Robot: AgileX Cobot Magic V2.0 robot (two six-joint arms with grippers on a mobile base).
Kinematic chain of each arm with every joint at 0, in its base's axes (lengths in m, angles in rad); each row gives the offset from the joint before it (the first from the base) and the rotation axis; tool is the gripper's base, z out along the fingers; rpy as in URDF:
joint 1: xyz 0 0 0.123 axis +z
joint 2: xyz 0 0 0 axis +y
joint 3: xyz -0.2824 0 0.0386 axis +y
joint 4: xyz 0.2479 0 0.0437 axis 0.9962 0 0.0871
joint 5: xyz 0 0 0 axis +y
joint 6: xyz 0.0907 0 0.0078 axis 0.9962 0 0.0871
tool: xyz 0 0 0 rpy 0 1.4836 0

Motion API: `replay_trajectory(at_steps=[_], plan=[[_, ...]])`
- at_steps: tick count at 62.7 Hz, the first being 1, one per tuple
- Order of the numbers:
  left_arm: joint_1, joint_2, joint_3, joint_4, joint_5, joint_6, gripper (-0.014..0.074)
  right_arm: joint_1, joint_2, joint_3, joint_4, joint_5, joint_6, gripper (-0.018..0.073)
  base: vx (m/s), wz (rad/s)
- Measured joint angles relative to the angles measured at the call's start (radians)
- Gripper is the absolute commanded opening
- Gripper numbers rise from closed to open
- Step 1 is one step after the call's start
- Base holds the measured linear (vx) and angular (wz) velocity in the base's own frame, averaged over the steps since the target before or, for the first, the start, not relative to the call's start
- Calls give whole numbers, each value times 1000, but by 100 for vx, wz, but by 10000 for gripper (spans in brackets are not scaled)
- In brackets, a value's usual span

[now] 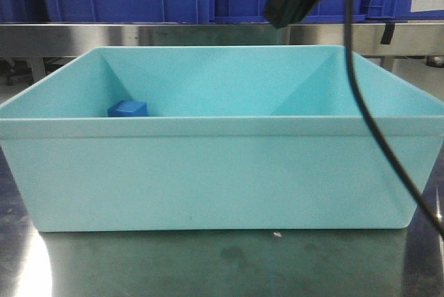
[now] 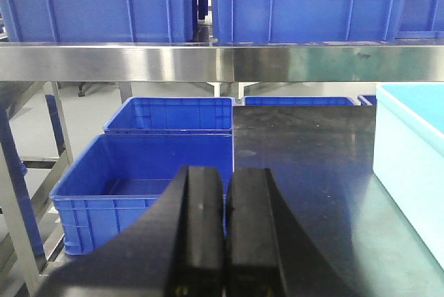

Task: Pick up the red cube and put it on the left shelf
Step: 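Lower the right gripper into the teal bin over the red cube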

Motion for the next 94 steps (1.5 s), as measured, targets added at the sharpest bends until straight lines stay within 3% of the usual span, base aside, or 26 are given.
replay_trajectory(at_steps=[23,42,63,81,86,94], plan=[[0,0,0,0,0,0,90,0,170,-133,66,159,-228,522,0,0],[0,0,0,0,0,0,90,0,290,-173,81,156,-300,522,0,0],[0,0,0,0,0,0,90,0,390,-175,67,48,-326,522,0,0],[0,0,0,0,0,0,90,0,460,-176,-14,19,-328,513,0,0],[0,0,0,0,0,0,90,0,465,-176,-27,19,-328,489,0,0],[0,0,0,0,0,0,90,0,465,-176,-40,17,-328,378,0,0]])
